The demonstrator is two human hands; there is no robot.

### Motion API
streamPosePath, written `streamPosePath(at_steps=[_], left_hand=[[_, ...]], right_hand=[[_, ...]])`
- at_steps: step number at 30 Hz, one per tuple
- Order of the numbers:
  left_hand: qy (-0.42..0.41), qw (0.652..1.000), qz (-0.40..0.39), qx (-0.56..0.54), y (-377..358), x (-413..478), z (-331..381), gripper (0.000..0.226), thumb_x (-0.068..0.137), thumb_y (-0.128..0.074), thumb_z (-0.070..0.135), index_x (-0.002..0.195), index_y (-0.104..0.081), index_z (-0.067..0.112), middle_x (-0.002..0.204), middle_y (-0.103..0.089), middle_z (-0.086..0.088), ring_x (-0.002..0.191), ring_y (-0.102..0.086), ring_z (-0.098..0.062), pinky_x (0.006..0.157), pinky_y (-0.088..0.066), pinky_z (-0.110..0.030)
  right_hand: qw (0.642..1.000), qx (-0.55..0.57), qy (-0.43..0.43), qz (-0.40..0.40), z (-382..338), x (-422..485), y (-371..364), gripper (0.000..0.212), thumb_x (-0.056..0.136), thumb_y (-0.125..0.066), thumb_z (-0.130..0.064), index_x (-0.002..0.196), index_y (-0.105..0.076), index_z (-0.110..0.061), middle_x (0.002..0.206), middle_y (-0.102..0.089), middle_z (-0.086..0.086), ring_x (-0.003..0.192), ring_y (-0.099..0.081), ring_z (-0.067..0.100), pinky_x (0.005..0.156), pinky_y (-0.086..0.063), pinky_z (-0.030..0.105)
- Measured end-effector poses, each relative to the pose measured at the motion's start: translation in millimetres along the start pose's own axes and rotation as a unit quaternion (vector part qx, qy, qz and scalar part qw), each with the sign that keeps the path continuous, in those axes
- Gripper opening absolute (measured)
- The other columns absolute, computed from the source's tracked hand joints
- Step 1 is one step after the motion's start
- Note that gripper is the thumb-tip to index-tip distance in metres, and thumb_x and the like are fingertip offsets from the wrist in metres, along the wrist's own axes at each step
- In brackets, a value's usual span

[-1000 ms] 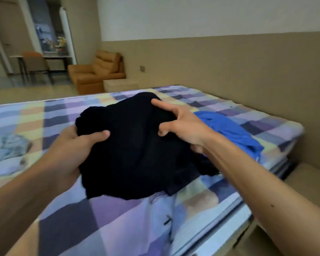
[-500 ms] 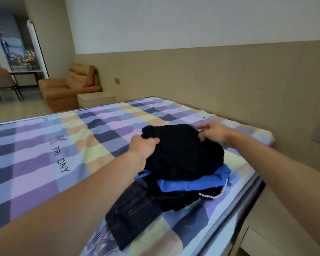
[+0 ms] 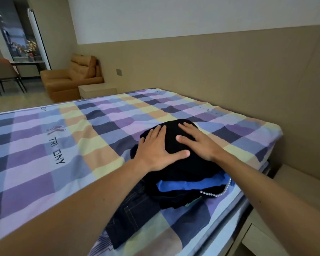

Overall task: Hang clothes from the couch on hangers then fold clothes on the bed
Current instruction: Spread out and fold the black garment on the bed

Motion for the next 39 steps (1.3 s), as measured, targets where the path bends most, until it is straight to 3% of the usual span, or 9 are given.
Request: streamPosePath(at_steps=[6, 9, 13, 15, 21, 24, 28, 32, 39], left_hand=[[-0.001, 0.999, 0.024, -0.043, 3, -3, -3, 0.117, 0.074, -0.058, 0.085, 0.162, -0.015, 0.021, 0.169, -0.012, 0.003, 0.155, -0.009, -0.014, 0.126, -0.011, -0.047], [-0.011, 0.984, 0.052, -0.169, 25, -14, -6, 0.107, 0.080, -0.071, 0.066, 0.161, -0.016, 0.025, 0.165, -0.026, 0.004, 0.152, -0.023, -0.015, 0.122, -0.025, -0.042], [-0.028, 0.951, 0.150, -0.270, 73, -66, -33, 0.088, 0.089, -0.072, 0.045, 0.159, -0.018, 0.035, 0.151, -0.042, 0.010, 0.140, -0.037, -0.005, 0.111, -0.034, -0.023], [-0.020, 0.934, 0.210, -0.290, 101, -110, -58, 0.080, 0.091, -0.072, 0.039, 0.155, -0.026, 0.035, 0.144, -0.049, 0.014, 0.134, -0.042, 0.001, 0.102, -0.035, -0.011], [0.079, 0.906, 0.329, -0.254, 154, -289, -169, 0.056, 0.090, -0.071, 0.033, 0.140, -0.047, 0.037, 0.131, -0.058, 0.024, 0.125, -0.053, 0.003, 0.100, -0.045, -0.017], [0.161, 0.890, 0.377, -0.197, 181, -389, -233, 0.051, 0.089, -0.070, 0.039, 0.136, -0.050, 0.038, 0.128, -0.060, 0.024, 0.124, -0.055, 0.001, 0.098, -0.047, -0.022], [0.233, 0.857, 0.424, -0.176, 205, -472, -291, 0.044, 0.086, -0.065, 0.038, 0.128, -0.055, 0.035, 0.123, -0.062, 0.023, 0.122, -0.056, 0.000, 0.096, -0.050, -0.029], [0.286, 0.828, 0.447, -0.178, 212, -534, -345, 0.042, 0.081, -0.065, 0.037, 0.122, -0.058, 0.030, 0.123, -0.062, 0.020, 0.119, -0.056, 0.004, 0.095, -0.052, -0.032], [0.337, 0.788, 0.462, -0.228, 201, -599, -395, 0.036, 0.078, -0.064, 0.037, 0.114, -0.061, 0.034, 0.121, -0.062, 0.021, 0.116, -0.055, 0.007, 0.095, -0.048, -0.023]], right_hand=[[1.000, 0.012, -0.025, 0.007, -2, -4, -1, 0.067, 0.094, -0.059, -0.055, 0.155, -0.036, -0.038, 0.166, -0.020, -0.015, 0.154, -0.009, 0.005, 0.124, -0.011, 0.036], [0.998, -0.004, -0.055, 0.034, -19, -9, 12, 0.068, 0.093, -0.061, -0.055, 0.154, -0.039, -0.034, 0.163, -0.030, -0.011, 0.151, -0.025, 0.013, 0.117, -0.022, 0.032], [0.987, 0.014, 0.007, 0.161, -84, -26, 15, 0.068, 0.090, -0.069, -0.047, 0.151, -0.045, -0.030, 0.155, -0.046, -0.007, 0.144, -0.038, 0.013, 0.114, -0.031, 0.029], [0.983, 0.075, 0.049, 0.161, -124, -34, -18, 0.066, 0.090, -0.071, -0.039, 0.151, -0.046, -0.029, 0.154, -0.047, -0.010, 0.143, -0.039, 0.008, 0.114, -0.029, 0.024], [0.959, 0.253, 0.120, 0.044, -248, -57, -185, 0.075, 0.088, -0.077, -0.018, 0.152, -0.039, -0.029, 0.145, -0.052, -0.011, 0.136, -0.047, 0.001, 0.117, -0.038, 0.038], [0.947, 0.285, 0.138, -0.049, -319, -83, -286, 0.074, 0.089, -0.076, -0.019, 0.151, -0.037, -0.034, 0.147, -0.051, -0.011, 0.136, -0.046, 0.000, 0.115, -0.040, 0.033], [0.943, 0.250, 0.164, -0.149, -378, -121, -378, 0.079, 0.091, -0.074, -0.027, 0.156, -0.029, -0.035, 0.154, -0.043, -0.014, 0.138, -0.042, 0.000, 0.100, -0.039, 0.012], [0.937, 0.198, 0.198, -0.209, -426, -148, -455, 0.074, 0.093, -0.070, -0.029, 0.155, -0.031, -0.036, 0.155, -0.037, -0.017, 0.136, -0.040, 0.002, 0.110, -0.037, 0.027], [0.924, 0.102, 0.305, -0.208, -503, -134, -549, 0.083, 0.084, -0.073, -0.012, 0.156, -0.032, -0.022, 0.160, -0.032, 0.001, 0.147, -0.030, 0.019, 0.113, -0.031, 0.029]])
Point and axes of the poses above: each hand's wrist, its own x-axis towards the middle knuckle, its own y-axis out of the back of the hand, z = x × y, the point moved 10 cm from there along x, towards the middle knuckle
